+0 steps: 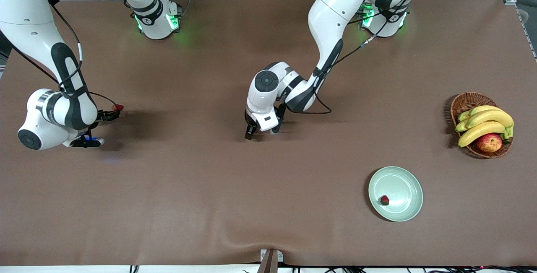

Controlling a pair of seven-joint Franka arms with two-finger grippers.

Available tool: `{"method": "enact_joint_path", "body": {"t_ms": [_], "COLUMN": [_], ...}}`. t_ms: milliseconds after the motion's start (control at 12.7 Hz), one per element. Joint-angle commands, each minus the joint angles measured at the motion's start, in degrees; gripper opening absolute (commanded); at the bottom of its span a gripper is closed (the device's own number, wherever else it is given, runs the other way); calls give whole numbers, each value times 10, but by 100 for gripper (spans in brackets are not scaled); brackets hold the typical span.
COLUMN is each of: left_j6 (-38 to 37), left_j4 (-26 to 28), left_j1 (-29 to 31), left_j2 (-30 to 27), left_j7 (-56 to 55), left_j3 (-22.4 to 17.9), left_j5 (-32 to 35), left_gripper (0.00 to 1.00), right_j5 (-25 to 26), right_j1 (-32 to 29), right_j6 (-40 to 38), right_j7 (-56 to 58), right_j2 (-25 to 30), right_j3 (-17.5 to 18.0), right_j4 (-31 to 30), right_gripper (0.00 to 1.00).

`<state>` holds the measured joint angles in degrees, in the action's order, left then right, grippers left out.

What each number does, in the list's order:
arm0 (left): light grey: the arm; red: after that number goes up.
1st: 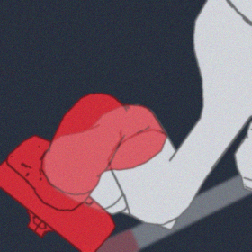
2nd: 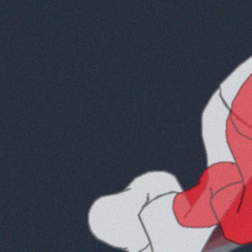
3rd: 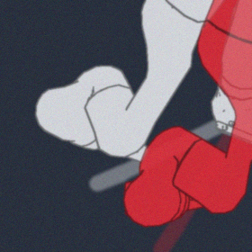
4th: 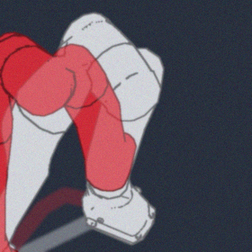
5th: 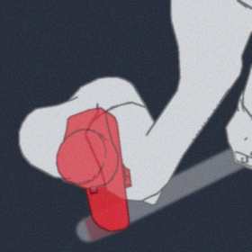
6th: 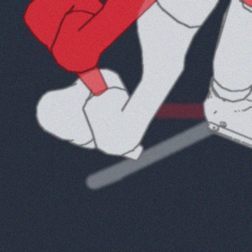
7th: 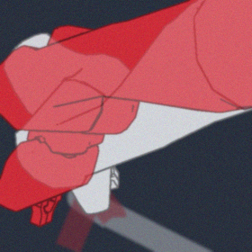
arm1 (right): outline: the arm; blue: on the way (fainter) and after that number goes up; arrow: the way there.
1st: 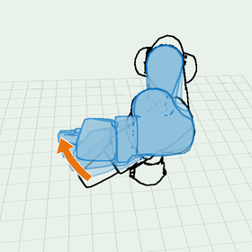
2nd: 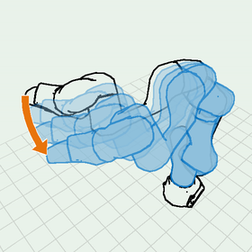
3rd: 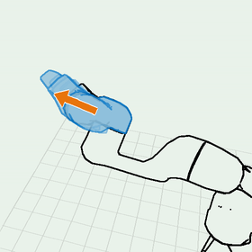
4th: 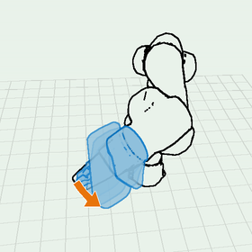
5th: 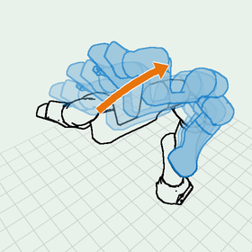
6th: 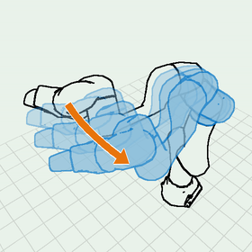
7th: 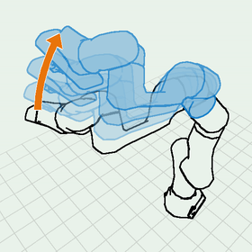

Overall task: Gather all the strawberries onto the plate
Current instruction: 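Carry the strawberry to the green plate and open the left gripper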

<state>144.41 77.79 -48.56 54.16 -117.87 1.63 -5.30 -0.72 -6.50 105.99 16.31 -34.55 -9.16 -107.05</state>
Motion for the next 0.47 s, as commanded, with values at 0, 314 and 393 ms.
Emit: {"method": "enact_joint_path", "body": {"t_ms": [0, 314, 393], "left_j6": [3, -1, -4], "left_j4": [-19, -18, -17], "left_j1": [-6, -1, 3], "left_j2": [10, -18, -31], "left_j7": [-2, -2, -2], "left_j3": [-7, -12, -17], "left_j5": [10, 14, 14], "left_gripper": [0, 0, 0], "right_j5": [5, 4, 4], "right_j1": [-4, -4, -4], "right_j6": [-3, -3, -3], "right_j7": [-3, -3, -3], "right_j2": [1, 0, -2], "right_j3": [8, 9, 9], "right_j4": [-11, -18, -22], "right_gripper": [64, 62, 62]}}
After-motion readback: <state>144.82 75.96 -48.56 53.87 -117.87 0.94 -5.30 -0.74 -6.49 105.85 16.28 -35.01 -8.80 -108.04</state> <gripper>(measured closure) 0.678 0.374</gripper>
